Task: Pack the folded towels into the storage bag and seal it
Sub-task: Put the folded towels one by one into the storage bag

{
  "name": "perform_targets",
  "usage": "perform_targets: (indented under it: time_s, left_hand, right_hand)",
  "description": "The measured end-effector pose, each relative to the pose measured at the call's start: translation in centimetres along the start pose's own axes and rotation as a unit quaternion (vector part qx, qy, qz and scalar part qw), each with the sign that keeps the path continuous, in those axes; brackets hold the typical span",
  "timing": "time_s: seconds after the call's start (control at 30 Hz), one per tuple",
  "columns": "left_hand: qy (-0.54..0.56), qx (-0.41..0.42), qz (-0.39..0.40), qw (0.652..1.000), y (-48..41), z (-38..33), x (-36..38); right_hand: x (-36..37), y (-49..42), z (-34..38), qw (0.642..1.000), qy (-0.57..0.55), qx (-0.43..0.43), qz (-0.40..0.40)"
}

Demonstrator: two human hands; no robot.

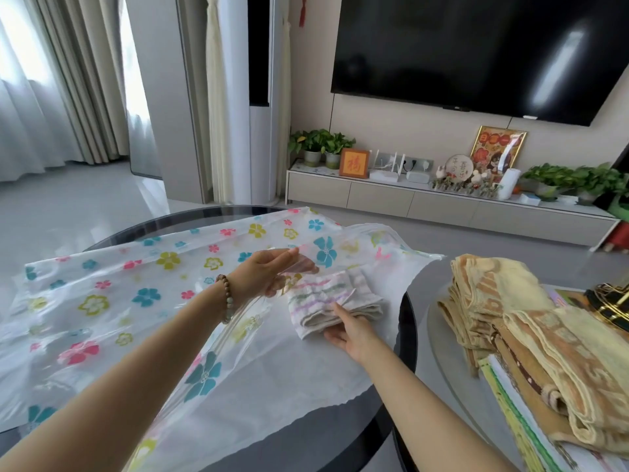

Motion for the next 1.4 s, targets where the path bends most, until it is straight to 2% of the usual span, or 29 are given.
perform_targets:
  time_s: [0.07, 0.13, 0.27, 0.33, 0.5, 0.6, 0.7, 0.83, 0.9, 1.0, 1.07, 1.2, 1.33, 1.4]
  left_hand:
    - [-0.002, 0.003, 0.001, 1.000, 0.0, -0.2, -0.2]
    - [-0.004, -0.002, 0.007, 1.000, 0.0, -0.3, -0.4]
    - [-0.018, -0.019, 0.019, 0.999, -0.3, 0.0, -0.5]
    - [-0.009, -0.014, 0.008, 1.000, -0.6, 0.0, -0.4]
    - [-0.001, -0.006, 0.000, 1.000, -1.8, 0.6, 0.9]
    - [0.001, -0.014, 0.002, 1.000, -2.3, 1.3, 1.9]
    - [-0.021, -0.021, 0.009, 1.000, -2.8, 1.7, 3.3]
    - [-0.046, -0.026, 0.004, 0.999, -3.8, 2.8, 6.2]
    - [-0.028, -0.035, -0.008, 0.999, -4.3, 3.3, 7.8]
    - [-0.020, -0.043, -0.012, 0.999, -5.1, 3.8, 9.9]
    - [-0.036, -0.044, -0.017, 0.998, -5.7, 4.2, 11.2]
    - [-0.037, -0.053, -0.023, 0.998, -6.4, 4.7, 12.9]
    - [-0.035, -0.056, -0.025, 0.998, -6.7, 4.7, 13.3]
    - [-0.038, -0.059, -0.022, 0.997, -6.6, 4.6, 13.3]
  right_hand:
    - [-0.8, -0.6, 0.1, 0.999, 0.037, -0.005, -0.034]
    - [-0.4, -1.7, 0.5, 0.998, 0.053, -0.018, -0.034]
    - [1.7, -4.1, 2.8, 0.996, 0.055, -0.069, -0.010]
    - [1.9, -4.0, 3.5, 0.997, 0.048, -0.065, 0.019]
    - [-1.5, 1.7, 3.7, 0.986, 0.145, -0.032, 0.074]
    - [-2.9, 7.3, 5.6, 0.973, 0.187, -0.049, 0.123]
    - [-5.0, 12.7, 9.0, 0.961, 0.228, -0.087, 0.131]
    - [-10.1, 19.1, 14.6, 0.942, 0.293, -0.160, 0.038]
    - [-13.3, 21.8, 17.0, 0.913, 0.360, -0.187, -0.042]
    - [-18.8, 24.5, 19.3, 0.853, 0.455, -0.182, -0.179]
    - [-22.1, 25.8, 19.4, 0.836, 0.474, -0.145, -0.235]
    - [-25.9, 26.5, 18.2, 0.842, 0.468, -0.045, -0.265]
    - [-27.5, 25.8, 18.0, 0.843, 0.458, -0.010, -0.282]
    - [-27.7, 25.6, 17.9, 0.856, 0.439, 0.013, -0.273]
Point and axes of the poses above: each hand's wrist, its own y-axis away from the middle knuckle, its own x-axis out of the palm, z = x × y, the point moved 5 cm from there along -y, towards the middle knuckle, and after that the axes turned 9 degrees about z, right-handed, at the moved point
